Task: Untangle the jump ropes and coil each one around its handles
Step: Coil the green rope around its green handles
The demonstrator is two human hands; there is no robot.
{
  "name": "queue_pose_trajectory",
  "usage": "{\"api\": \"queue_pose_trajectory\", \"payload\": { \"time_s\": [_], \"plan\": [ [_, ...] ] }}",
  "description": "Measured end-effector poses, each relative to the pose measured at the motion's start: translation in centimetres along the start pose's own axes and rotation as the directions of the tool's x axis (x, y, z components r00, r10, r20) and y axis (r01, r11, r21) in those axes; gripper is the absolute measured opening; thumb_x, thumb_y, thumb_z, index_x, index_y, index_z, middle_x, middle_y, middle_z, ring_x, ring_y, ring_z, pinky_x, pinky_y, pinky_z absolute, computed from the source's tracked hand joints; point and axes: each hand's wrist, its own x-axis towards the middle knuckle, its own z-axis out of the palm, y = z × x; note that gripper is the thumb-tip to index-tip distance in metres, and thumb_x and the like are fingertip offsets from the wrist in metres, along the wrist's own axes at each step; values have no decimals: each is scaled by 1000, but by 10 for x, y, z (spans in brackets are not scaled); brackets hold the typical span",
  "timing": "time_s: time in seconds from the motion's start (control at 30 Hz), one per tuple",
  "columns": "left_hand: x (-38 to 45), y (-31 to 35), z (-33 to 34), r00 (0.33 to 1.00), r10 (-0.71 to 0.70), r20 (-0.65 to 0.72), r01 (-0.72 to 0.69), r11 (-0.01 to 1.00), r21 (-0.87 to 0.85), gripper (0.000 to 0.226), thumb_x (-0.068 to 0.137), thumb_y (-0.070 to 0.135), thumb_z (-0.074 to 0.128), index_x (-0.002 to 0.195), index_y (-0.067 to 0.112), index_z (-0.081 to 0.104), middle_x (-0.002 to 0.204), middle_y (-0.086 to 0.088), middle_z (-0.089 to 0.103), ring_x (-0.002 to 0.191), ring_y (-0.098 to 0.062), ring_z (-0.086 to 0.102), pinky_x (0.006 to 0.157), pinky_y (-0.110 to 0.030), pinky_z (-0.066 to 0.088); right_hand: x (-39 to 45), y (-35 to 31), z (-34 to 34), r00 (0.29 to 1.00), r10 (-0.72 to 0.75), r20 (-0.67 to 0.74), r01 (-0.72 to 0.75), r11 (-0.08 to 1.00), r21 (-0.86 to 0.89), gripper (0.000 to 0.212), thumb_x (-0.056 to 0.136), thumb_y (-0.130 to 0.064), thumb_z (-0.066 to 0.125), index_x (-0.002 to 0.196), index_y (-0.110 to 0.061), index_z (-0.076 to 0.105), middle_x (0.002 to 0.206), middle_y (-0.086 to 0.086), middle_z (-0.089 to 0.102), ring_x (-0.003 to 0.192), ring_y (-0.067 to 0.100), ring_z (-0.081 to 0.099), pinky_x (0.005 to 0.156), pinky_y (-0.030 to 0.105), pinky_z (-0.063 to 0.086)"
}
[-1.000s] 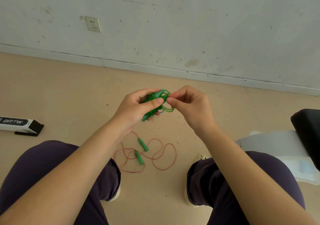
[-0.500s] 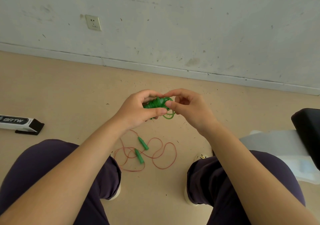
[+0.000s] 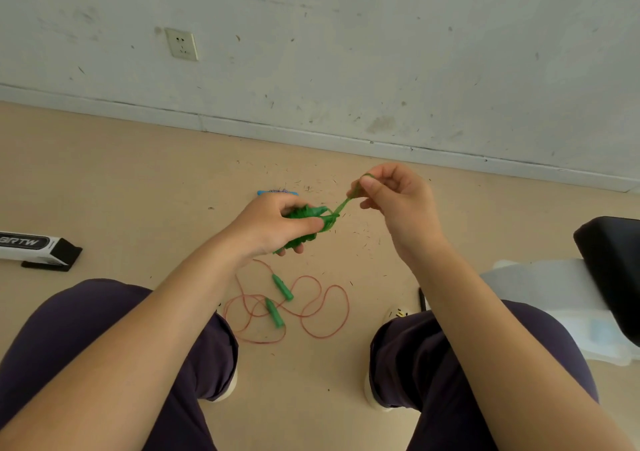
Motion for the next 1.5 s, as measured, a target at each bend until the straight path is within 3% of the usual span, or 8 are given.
{"api": "queue_pose_trajectory", "payload": {
  "time_s": [0.1, 0.2, 0.5, 0.87, 1.07, 1.23, 1.37, 1.5],
  "plan": [
    [-4, 5, -5, 993, 41, 109, -26, 991, -133, 18, 90, 18, 72, 107, 16, 66, 92, -3, 76, 68, -19, 71, 51, -30, 51, 4, 0, -4, 996, 45, -82, -37, 994, 106, 1, 96, -2, 55, 97, -1, 57, 80, 12, 68, 71, 18, 69, 67, 30, 53],
    [-7, 2, -5, 994, 19, 108, 0, 985, -171, 22, 90, 19, 71, 109, 15, 61, 100, -10, 74, 71, -22, 72, 53, -32, 52, 5, 0, -3, 996, 81, 33, -85, 986, 144, 1, 96, -4, 56, 96, -4, 55, 81, 10, 69, 74, 20, 69, 69, 31, 53],
    [-6, -1, 0, 997, 10, 74, -1, 992, -123, 24, 90, 26, 72, 111, 19, 63, 95, -4, 77, 70, -22, 72, 55, -31, 47, -4, 4, 6, 930, 104, 353, -55, 988, -144, 14, 85, -15, 73, 99, -16, 73, 82, 11, 59, 68, 12, 54, 65, 26, 45],
    [0, -2, 5, 997, -58, -46, 56, 996, -63, 32, 87, 45, 71, 98, 15, 72, 82, -2, 77, 57, -18, 66, 48, -28, 45, -6, 4, 12, 996, 15, 91, 6, 974, -225, 13, 82, -18, 77, 79, -7, 72, 62, -11, 66, 54, 3, 57, 55, 15, 46],
    [-5, 6, 5, 994, 94, 47, -86, 984, -157, 15, 94, 24, 65, 101, 10, 70, 79, -4, 74, 52, -19, 63, 46, -27, 45, 3, 4, 1, 991, 51, -121, -59, 996, -71, 28, 86, -22, 74, 81, 5, 69, 60, 8, 60, 53, 13, 55, 59, 25, 50],
    [-7, 1, 1, 992, 126, -1, -124, 975, -184, 13, 94, 23, 65, 107, 25, 67, 77, -3, 73, 53, -20, 64, 46, -28, 45, 5, 5, 3, 996, 68, -61, -69, 997, -22, 28, 88, -20, 71, 84, 7, 66, 64, 8, 66, 64, 23, 65, 73, 39, 57],
    [-7, -2, -2, 993, 106, 44, -97, 982, -163, 35, 74, 42, 79, 105, 30, 67, 80, 2, 72, 58, -21, 67, 53, -31, 51, -2, 3, 13, 996, 57, 73, -57, 998, 3, 21, 91, -14, 67, 88, 6, 60, 74, 13, 69, 71, 24, 68, 67, 33, 59],
    [-4, -7, 1, 994, 74, 82, -61, 986, -157, 45, 78, 28, 83, 118, 27, 62, 88, 0, 74, 59, -26, 69, 52, -33, 52, -2, 1, 11, 995, 42, 90, -41, 999, -14, 28, 90, -14, 67, 93, 13, 60, 80, 13, 72, 75, 23, 69, 65, 30, 59]
  ]
}}
